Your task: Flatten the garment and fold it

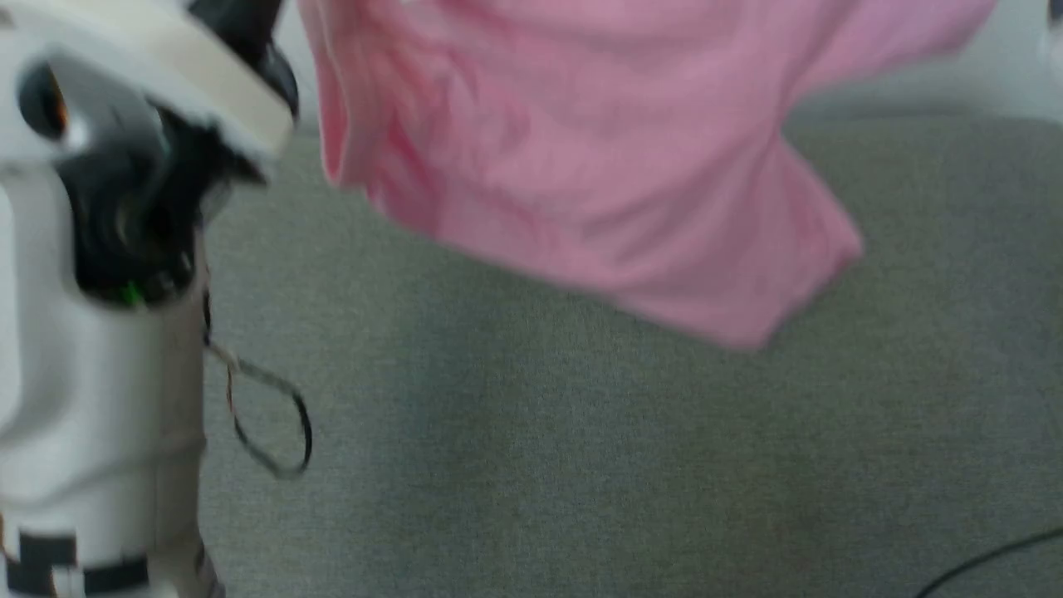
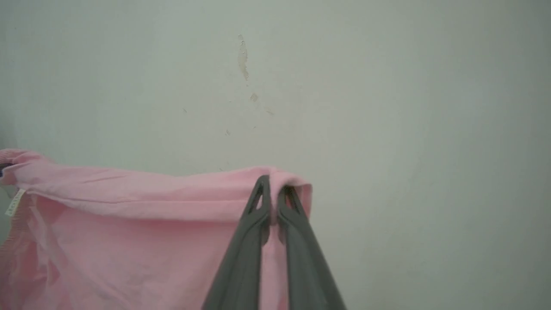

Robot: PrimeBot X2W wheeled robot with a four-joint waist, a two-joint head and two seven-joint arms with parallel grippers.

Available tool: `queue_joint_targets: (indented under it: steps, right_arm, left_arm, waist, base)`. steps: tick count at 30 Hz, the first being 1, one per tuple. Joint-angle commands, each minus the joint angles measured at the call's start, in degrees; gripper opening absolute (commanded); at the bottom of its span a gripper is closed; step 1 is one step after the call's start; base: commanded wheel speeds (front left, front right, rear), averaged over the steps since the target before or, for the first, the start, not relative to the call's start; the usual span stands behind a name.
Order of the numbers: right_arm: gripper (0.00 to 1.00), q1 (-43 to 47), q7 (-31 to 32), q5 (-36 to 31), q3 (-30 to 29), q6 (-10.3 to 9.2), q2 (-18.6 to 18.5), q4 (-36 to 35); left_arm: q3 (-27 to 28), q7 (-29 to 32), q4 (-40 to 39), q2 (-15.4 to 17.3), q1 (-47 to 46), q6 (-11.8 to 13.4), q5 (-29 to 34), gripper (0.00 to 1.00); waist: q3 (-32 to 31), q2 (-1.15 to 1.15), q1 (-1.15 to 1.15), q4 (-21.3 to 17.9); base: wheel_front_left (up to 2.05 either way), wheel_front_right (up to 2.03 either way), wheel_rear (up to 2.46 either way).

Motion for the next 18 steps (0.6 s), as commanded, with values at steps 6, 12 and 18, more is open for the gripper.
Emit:
queue_joint_targets:
  steps: [6,12,18]
  right_arm:
    - [0.0,-15.75,-9.49,-4.2,3.32,-0.04,0.58,13.87]
    - [0.0,-23.84,-17.83,-7.76,5.91,-0.04,2.69,26.58]
    - [0.0,-22.76,-23.27,-8.09,8.75,-0.04,4.25,35.16]
  left_arm:
    - [0.15,-7.2,13.57,0.41,-17.05,-1.98,4.07,0.0]
    - [-0.34,-16.08,25.25,-0.99,-26.19,-3.9,6.7,0.0]
    - [-2.4,-21.59,34.44,-2.24,-25.45,-6.68,8.19,0.0]
  waist:
    - [14.72,0.0,-0.01,-1.96]
    - [19.23,0.0,-0.01,-2.13]
    - [20.48,0.0,-0.01,-1.43]
  base:
    - [0.0,0.0,0.0]
    - [0.0,0.0,0.0]
    - [0.0,0.0,0.0]
